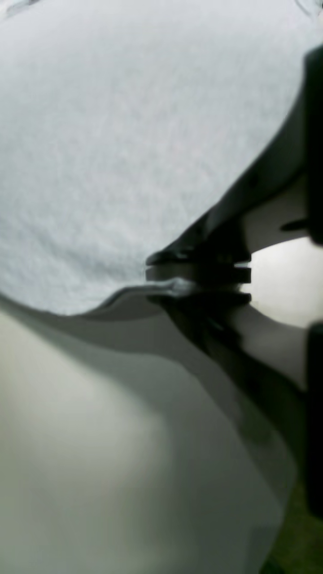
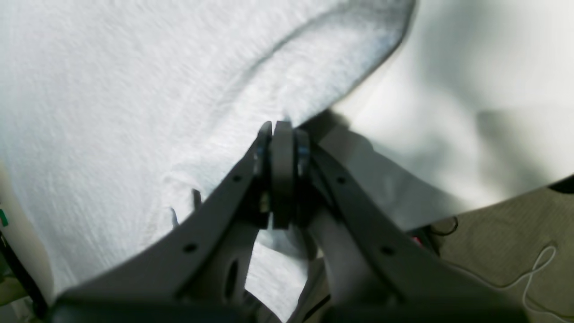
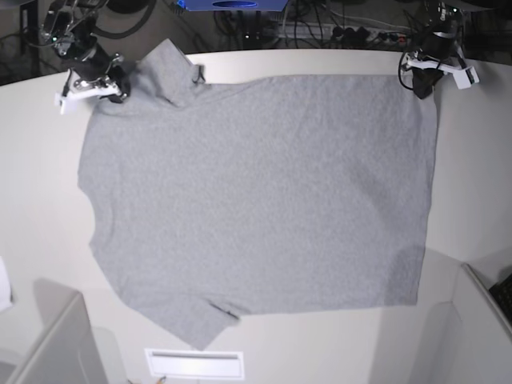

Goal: Fold the T-shirt properly
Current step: 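Close both grippers on the shirt's shoulder edges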

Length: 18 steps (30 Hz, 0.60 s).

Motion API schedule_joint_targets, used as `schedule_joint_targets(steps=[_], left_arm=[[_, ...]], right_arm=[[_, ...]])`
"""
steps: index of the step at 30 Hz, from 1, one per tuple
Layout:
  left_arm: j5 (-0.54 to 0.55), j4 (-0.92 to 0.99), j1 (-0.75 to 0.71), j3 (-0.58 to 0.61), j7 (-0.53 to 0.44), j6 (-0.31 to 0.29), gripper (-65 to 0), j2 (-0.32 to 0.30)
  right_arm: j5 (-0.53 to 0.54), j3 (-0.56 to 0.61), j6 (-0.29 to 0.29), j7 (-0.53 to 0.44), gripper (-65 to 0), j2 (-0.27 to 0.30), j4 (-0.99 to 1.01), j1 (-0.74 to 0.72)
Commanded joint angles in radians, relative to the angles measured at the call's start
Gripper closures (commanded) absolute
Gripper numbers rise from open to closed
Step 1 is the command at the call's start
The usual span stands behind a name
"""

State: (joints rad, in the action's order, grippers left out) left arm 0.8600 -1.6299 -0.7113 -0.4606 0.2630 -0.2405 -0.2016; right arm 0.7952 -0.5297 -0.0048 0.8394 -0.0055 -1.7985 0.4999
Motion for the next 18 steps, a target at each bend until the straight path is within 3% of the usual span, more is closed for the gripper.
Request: schedule_joint_targets(steps=[1, 6, 13, 18], left_arm=[[0.008, -0.034, -0.017, -0.005, -0.02, -0.01, 0.0, -0.02], [0.008, -0.103, -0.028, 0.003, -0.018, -0.006, 0.0, -0.022], [0.008, -0.137, 0.08, -0.008, 0.224, -0.004, 0.0, -0.017], [0.008, -0.14, 0.12, -0.008, 0.246, -0.003, 0.0, -0.019]], right_arm=[[0.013, 0.0, 0.004, -0.012, 0.0, 0.006, -0.033, 0.003], [0.013, -0.004, 0.001, 0.034, 0.0, 0.006, -0.094, -0.014], [0.013, -0.007, -0.001, 0.137, 0.0, 0.006, -0.1, -0.094], [0.011, -0.008, -0.001, 0.142, 0.0, 0.008, -0.1, -0.119]])
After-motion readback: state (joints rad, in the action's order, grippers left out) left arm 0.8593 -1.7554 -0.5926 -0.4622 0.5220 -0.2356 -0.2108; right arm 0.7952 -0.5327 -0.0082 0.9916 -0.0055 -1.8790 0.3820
